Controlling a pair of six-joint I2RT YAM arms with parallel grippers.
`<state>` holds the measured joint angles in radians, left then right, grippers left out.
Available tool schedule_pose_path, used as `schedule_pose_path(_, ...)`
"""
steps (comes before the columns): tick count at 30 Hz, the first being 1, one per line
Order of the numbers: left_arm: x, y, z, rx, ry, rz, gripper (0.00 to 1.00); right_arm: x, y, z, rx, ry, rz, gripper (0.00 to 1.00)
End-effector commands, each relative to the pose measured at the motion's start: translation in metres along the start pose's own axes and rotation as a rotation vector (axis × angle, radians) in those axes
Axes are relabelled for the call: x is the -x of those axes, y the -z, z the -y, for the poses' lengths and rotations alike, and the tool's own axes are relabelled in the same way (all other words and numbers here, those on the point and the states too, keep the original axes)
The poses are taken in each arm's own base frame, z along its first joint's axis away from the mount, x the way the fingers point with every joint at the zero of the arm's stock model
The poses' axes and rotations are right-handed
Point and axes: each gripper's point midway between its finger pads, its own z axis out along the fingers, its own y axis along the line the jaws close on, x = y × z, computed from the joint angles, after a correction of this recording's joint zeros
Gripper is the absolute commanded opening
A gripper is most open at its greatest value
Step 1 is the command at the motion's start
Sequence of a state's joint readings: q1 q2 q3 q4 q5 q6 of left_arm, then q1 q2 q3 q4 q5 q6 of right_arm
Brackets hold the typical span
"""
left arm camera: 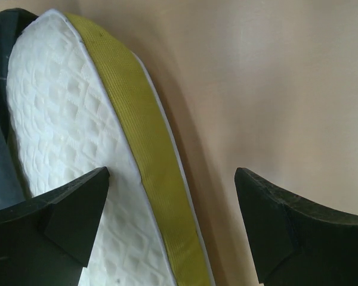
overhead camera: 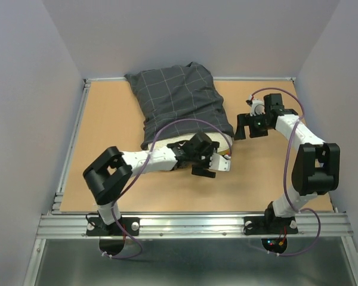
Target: Put the pillow into the pillowcase
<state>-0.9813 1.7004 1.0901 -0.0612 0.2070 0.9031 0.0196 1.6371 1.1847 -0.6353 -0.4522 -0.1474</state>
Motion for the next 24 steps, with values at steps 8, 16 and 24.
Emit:
schedule_pose_path(8, -0.028, -0.032, -0.070, 0.305, 0.018, -0.210, 0.46, 0.011, -0.005, 0.018, 0.039, 0.021, 0.045, 0.98)
schedule_pose_path(16, 0.004, 0.014, -0.057, 0.129, 0.108, -0.004, 0.00, 0.035, -0.021, 0.022, 0.102, 0.052, 0.109, 0.84)
schedule_pose_path(24, 0.008, 0.020, -0.057, 0.086, 0.170, 0.020, 0.00, 0.047, -0.030, -0.008, 0.237, 0.111, 0.141, 0.75)
